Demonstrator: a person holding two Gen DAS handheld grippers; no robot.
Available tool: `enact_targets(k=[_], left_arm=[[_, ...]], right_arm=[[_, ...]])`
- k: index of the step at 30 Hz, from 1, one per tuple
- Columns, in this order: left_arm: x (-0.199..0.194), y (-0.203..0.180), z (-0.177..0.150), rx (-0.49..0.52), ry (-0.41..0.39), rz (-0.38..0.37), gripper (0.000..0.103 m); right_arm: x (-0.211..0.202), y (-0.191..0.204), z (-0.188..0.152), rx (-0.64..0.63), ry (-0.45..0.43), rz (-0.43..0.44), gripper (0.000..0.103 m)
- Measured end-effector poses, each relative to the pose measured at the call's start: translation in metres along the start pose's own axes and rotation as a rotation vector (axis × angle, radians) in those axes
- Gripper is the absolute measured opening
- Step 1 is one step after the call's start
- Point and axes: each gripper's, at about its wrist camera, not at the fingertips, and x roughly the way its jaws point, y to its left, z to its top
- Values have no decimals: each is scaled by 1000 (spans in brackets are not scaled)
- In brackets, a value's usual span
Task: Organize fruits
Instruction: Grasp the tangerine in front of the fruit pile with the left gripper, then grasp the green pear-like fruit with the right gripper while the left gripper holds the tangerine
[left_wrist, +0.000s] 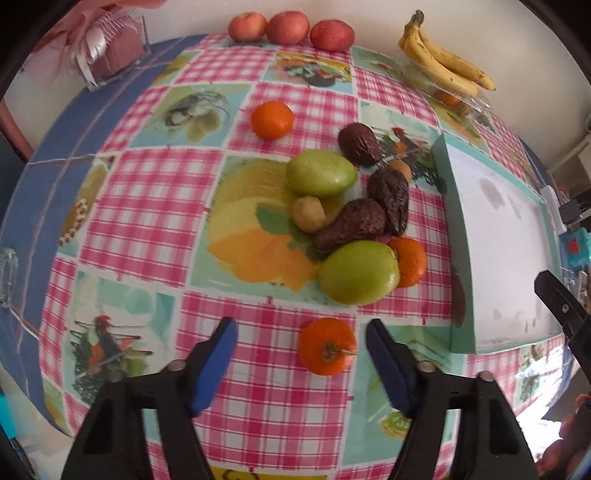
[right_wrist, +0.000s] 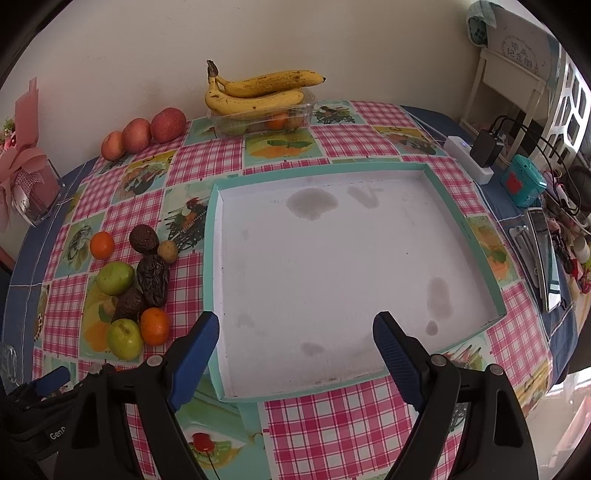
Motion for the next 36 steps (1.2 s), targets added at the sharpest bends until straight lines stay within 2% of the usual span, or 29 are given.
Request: enact_targets(k=[2,4,7,14,20,25,31,36], left_arm=[[4,-5,0,12,18,-15,63],[8,-11,0,27,30,-20,50],[15,-17,-1,34,50,-37,40],[10,-8,2,-10,32,-60,38],[-16,17,8,-112,-97,-2,38],[-34,50,10,-235,-188,48,38],[-40,81,10,-327,-216,54,38],[-45,96,7,-361,-220,49,38]], right_arm=[[-1,0,1,0,-2,11,86],[-1,1,1,-2,-4,15,86],[-1,3,2,-6,-7,21,86],[-3,9,5,-19,-25,31,86],[-2,16,7,-36,-29,46,86],[4,32,6,-73,2,131,85],[11,69,0,-187,34,179,82],[15,102,-8,-266,49,198,77]])
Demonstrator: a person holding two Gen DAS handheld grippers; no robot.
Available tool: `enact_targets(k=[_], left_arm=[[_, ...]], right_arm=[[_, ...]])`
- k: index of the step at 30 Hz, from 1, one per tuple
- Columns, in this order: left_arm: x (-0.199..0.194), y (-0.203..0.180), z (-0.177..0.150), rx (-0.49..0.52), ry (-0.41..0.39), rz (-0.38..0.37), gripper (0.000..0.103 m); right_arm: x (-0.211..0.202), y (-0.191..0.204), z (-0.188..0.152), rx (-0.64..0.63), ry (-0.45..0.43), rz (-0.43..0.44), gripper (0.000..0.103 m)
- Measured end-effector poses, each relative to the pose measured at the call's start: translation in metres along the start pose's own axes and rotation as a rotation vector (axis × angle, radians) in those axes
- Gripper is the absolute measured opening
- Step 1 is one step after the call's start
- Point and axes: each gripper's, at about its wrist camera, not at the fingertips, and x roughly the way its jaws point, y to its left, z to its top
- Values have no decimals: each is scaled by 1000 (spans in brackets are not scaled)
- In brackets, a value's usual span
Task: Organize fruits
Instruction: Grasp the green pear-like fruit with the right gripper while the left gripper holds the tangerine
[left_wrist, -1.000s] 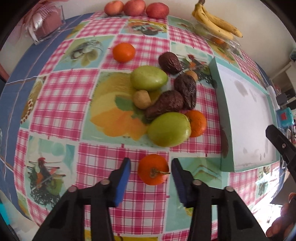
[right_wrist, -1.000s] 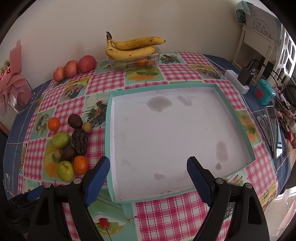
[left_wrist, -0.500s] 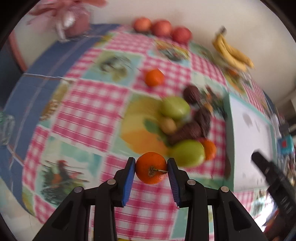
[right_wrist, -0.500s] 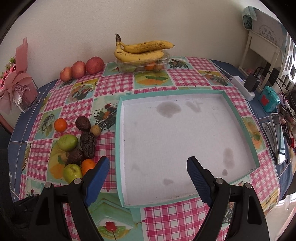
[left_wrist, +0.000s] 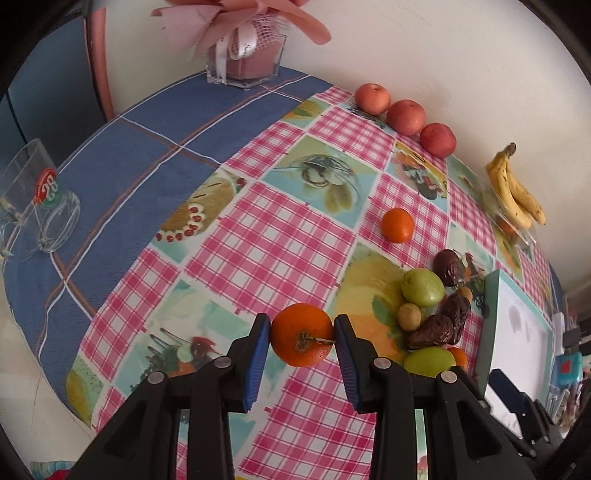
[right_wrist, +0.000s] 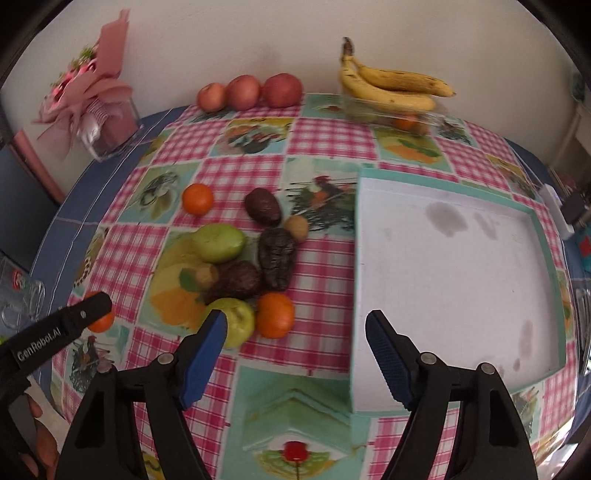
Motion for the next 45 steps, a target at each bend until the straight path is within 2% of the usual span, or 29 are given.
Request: enact_targets(k=[2,7,19,28,33,41,45], left_arm=[[2,4,1,-14,6,-3,38],[4,11,2,-40,21,-9,38],[6,16,2,-59,29,-16,38],[6,16,2,-62,30,-21,38],[7,16,2,-61,33,-25,38],[6,17,1,-73,29,-18,38],[5,19,1,-79,27,-13,38]], right_arm=[[5,12,0,-29,13,4,71],[17,38,-1,-114,38,9,67],[33,68,-10,-277,49,-92,55],[42,85,-16,-384,52,-148,55],[47,93,-22,-457,41,-208,55],[52,100,-28,-517,26,-253,56],[52,98,-27,-508,15,-255,55]])
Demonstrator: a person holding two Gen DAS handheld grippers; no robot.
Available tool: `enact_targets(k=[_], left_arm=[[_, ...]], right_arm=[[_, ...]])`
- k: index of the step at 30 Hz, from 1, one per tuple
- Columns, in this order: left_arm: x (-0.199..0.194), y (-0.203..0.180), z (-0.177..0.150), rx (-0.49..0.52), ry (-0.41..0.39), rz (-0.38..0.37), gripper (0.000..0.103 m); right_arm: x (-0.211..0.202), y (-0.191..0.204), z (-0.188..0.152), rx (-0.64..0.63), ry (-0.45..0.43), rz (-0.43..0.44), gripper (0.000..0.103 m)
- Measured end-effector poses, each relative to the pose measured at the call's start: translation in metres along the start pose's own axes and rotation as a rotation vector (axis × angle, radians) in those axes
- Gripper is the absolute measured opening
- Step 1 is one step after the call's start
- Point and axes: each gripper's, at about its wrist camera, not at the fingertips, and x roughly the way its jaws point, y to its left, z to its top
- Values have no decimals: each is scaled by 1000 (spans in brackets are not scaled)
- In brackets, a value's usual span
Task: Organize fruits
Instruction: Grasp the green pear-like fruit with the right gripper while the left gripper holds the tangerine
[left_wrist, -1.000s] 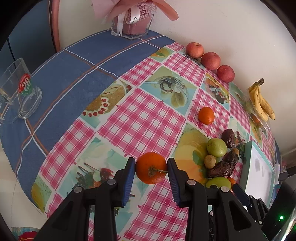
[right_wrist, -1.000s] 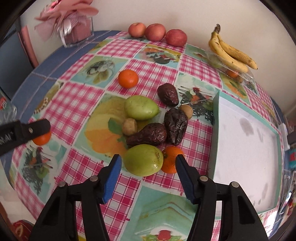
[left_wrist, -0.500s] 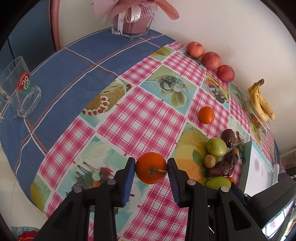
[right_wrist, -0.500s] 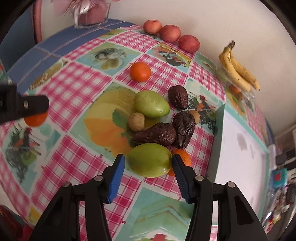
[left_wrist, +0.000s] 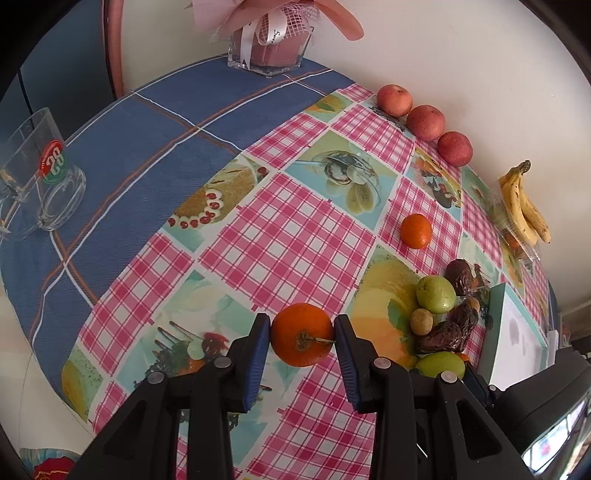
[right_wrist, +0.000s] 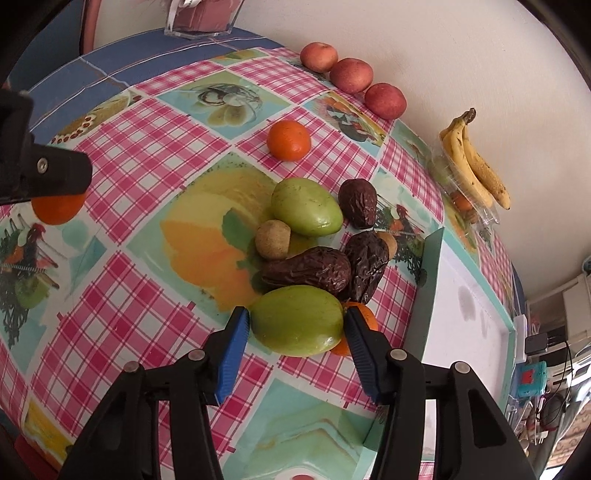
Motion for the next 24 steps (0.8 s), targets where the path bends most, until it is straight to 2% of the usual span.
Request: enact_targets(k=[17,24], left_arm=[[-2,-1,-1,-6,-5,7,38],[-1,-8,-2,14,0,20,38]], right_arm=[[-6,-26,-2,140,-4,114,53],[-23,-52,-2,225,-74,144,53]])
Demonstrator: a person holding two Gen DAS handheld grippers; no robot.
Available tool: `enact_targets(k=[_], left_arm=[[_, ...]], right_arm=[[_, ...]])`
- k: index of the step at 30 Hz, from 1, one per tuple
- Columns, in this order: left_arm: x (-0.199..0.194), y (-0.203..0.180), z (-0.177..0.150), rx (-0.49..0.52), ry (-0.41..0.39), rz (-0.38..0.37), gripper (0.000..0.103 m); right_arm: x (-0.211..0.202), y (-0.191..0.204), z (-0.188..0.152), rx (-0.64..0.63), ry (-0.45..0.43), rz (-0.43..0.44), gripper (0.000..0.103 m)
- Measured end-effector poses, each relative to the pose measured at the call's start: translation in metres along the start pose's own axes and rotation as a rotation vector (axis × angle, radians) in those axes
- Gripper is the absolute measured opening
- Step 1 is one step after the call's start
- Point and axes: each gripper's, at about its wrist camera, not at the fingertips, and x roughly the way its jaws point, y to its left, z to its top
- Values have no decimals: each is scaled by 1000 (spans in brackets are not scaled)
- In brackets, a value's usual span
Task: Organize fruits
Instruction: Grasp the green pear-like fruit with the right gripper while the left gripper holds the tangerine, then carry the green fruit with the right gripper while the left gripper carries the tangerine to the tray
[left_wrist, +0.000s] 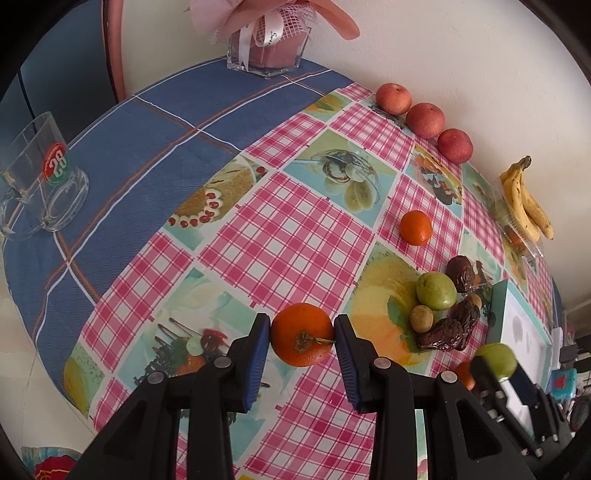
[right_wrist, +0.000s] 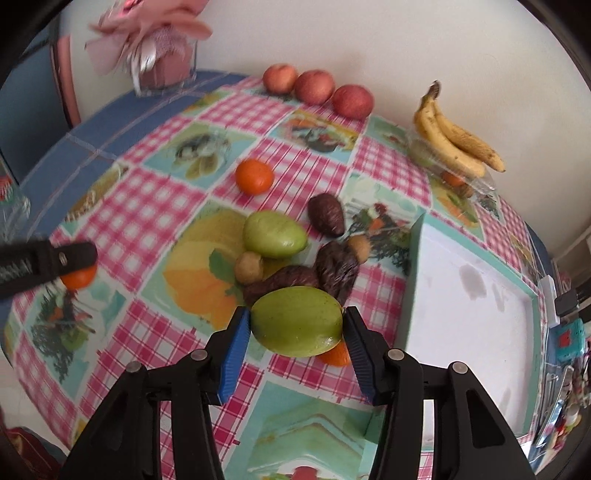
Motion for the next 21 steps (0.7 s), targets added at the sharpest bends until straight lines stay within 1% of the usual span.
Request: enact_targets(k=[3,6,11,17,21], left_arm=[[0,-7,0,16,6,-6,38],[-2,-17,1,23,18,-31,38],[-7,-49,3,96,28,-51,38],[-15,-107,2,209,41,-107,38],[-12,-153,-4,288,53,-140,38]], right_arm=[[-5,-14,3,55,-13,6,53],[-7,-33,4,121,-13,6,53],[-9,-74,3,260,-10,-8,53],[-7,-130,-5,431,-1,-42,53],[-4,-166,-11,529,6,-63,53]])
